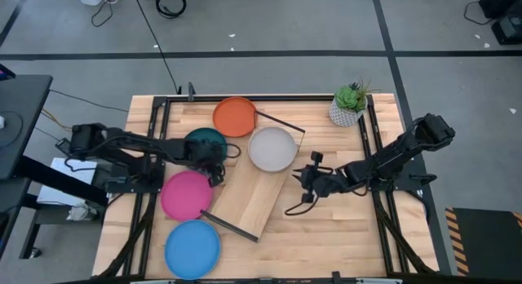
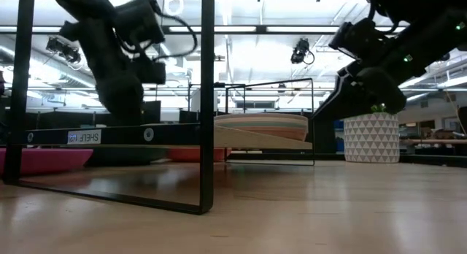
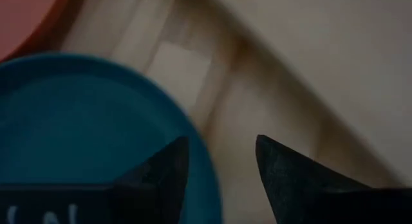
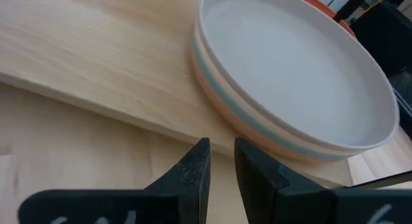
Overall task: Place and stack plates onto a shelf
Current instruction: Put the dark green plate on the shelf
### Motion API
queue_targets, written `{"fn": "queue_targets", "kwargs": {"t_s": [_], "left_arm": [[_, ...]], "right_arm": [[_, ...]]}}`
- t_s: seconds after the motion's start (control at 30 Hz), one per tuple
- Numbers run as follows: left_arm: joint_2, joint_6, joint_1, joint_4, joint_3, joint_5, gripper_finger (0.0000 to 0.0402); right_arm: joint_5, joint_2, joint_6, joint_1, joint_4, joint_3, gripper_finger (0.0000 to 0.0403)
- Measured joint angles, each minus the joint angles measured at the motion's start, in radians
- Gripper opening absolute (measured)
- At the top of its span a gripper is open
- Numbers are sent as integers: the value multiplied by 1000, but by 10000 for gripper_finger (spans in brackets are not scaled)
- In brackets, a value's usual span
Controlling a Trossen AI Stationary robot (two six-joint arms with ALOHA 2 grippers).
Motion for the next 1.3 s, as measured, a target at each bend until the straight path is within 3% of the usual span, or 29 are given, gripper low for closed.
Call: {"fn": "queue_targets", "kwargs": {"t_s": [0.13, 0.3, 0.57, 0.67, 0.73, 0.83, 1.07, 1.2, 1.3], "left_arm": [[59, -57, 5, -7, 11, -84, 181], [111, -73, 4, -14, 22, -91, 158], [189, -75, -3, -68, 34, -114, 73], [184, -75, -8, -168, 92, -118, 24], [179, -74, -7, -264, 162, -113, 15], [172, -53, -8, -432, 292, -68, 16], [172, -110, -18, -755, 589, 254, 16], [171, -20, -53, -778, 748, 336, 16], [170, 6, -97, -696, 830, 346, 16]], "right_arm": [[2, 0, 15, 27, 7, -3, 77], [40, 0, 10, 58, 25, -3, 77], [55, 0, 16, 91, 43, -3, 77], [57, 0, 16, 101, 46, -3, 77], [59, 0, 16, 105, 45, -3, 77], [59, 0, 17, 105, 50, -3, 77], [59, 0, 29, 108, 56, -3, 77], [60, 0, 10, 108, 77, -3, 77], [60, 0, 8, 108, 80, -3, 77]]}}
